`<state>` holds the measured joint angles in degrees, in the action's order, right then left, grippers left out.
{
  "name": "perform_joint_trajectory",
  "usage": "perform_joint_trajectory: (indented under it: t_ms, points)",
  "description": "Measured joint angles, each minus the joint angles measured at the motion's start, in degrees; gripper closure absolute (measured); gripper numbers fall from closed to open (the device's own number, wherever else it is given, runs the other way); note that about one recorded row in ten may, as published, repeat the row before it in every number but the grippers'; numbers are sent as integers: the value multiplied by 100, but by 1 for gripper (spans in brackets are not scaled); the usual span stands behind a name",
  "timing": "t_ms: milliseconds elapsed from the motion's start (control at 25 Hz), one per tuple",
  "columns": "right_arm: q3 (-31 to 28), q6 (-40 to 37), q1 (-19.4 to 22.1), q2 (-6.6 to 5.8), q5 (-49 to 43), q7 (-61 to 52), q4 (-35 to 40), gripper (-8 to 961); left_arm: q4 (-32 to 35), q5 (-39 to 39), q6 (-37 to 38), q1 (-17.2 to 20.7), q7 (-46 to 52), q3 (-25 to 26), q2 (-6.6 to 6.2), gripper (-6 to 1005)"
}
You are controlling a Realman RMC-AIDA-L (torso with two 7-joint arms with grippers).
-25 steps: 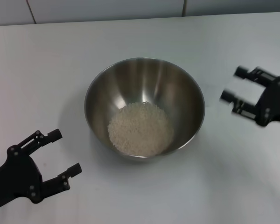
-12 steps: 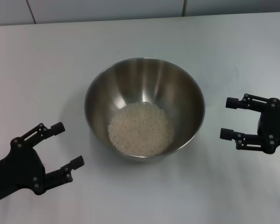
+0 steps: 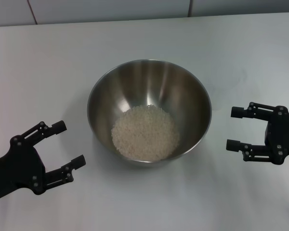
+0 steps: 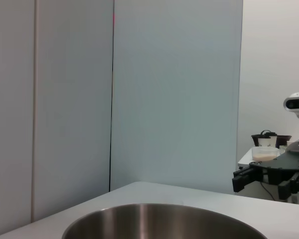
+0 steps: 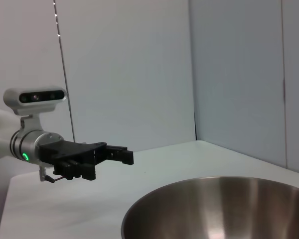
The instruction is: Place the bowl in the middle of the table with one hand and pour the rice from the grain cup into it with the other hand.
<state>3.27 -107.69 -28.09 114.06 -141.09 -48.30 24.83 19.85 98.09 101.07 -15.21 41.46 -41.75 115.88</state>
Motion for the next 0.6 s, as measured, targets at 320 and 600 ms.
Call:
perform_joint_trajectory:
  t_ms: [320,600]
  points:
    - [-16,10,-3,13,83,23,4,169,19,0,-1,-17,61,-1,1,136]
    - [-16,-7,-4,29,95,39,4,168,26,193,-1,-59,134,-9,0,136]
